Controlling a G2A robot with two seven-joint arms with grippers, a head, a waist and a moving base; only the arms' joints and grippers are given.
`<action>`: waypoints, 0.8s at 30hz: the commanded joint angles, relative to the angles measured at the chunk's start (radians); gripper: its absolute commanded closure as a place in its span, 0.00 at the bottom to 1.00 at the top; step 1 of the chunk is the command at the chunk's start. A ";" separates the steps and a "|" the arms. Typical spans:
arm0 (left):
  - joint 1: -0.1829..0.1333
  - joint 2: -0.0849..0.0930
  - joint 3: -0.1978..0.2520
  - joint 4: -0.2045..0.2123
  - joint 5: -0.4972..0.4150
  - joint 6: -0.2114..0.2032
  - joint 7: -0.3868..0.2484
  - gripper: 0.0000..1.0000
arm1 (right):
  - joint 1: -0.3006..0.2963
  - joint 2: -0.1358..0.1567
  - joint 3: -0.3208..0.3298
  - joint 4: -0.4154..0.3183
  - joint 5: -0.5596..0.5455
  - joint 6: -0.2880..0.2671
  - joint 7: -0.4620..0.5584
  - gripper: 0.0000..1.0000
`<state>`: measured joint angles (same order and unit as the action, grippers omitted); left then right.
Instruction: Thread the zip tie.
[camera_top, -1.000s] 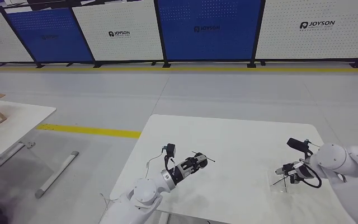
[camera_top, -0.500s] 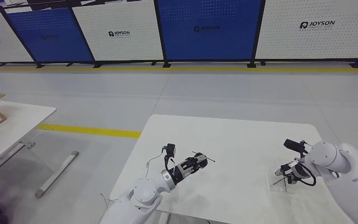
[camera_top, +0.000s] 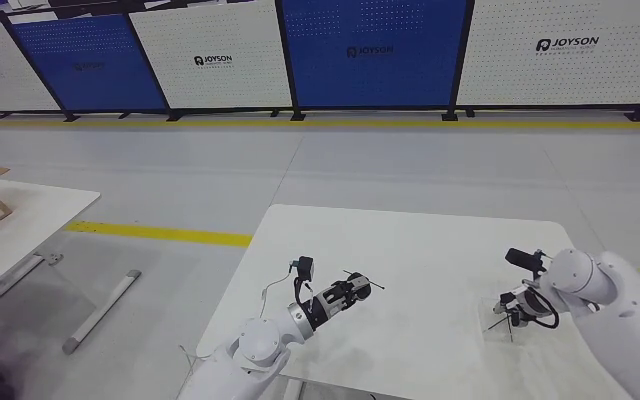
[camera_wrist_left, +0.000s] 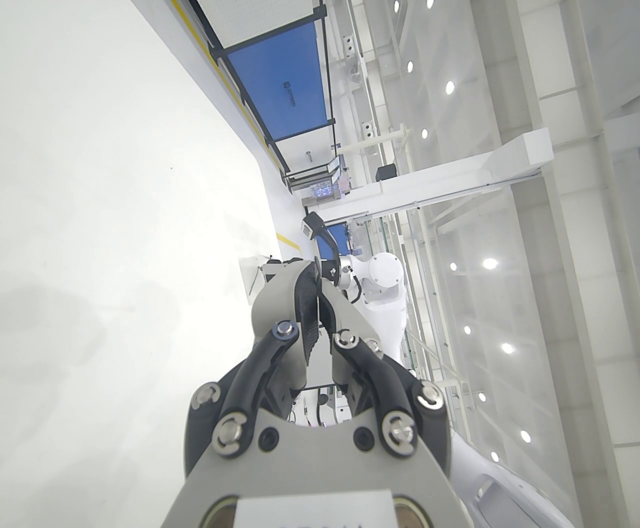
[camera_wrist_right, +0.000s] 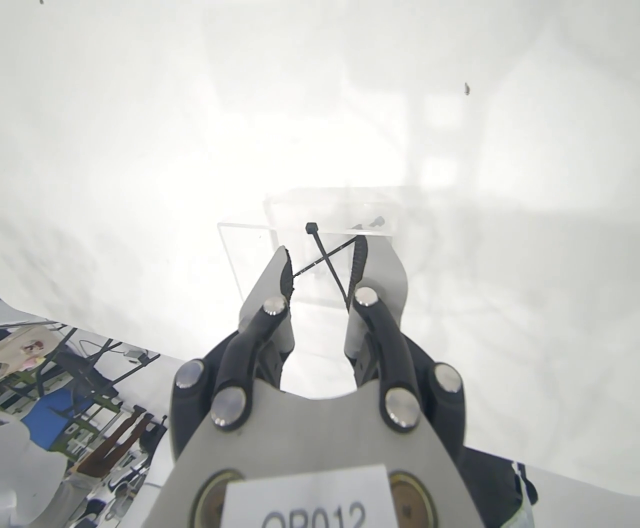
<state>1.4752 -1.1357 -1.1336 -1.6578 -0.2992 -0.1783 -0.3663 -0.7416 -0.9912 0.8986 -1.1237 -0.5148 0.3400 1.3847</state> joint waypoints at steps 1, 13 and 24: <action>0.000 0.000 0.000 0.000 0.000 0.000 0.000 1.00 | 0.005 -0.004 -0.003 0.009 -0.005 0.000 0.001 0.73; 0.000 0.000 0.000 0.000 0.000 0.000 0.000 1.00 | 0.016 -0.022 -0.004 0.034 -0.023 0.000 0.005 1.00; 0.000 0.000 0.000 0.000 0.000 0.000 0.000 1.00 | -0.034 -0.001 0.052 -0.049 -0.024 0.000 0.005 1.00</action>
<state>1.4752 -1.1357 -1.1336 -1.6578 -0.2992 -0.1783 -0.3663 -0.7677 -0.9962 0.9426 -1.1591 -0.5416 0.3400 1.3900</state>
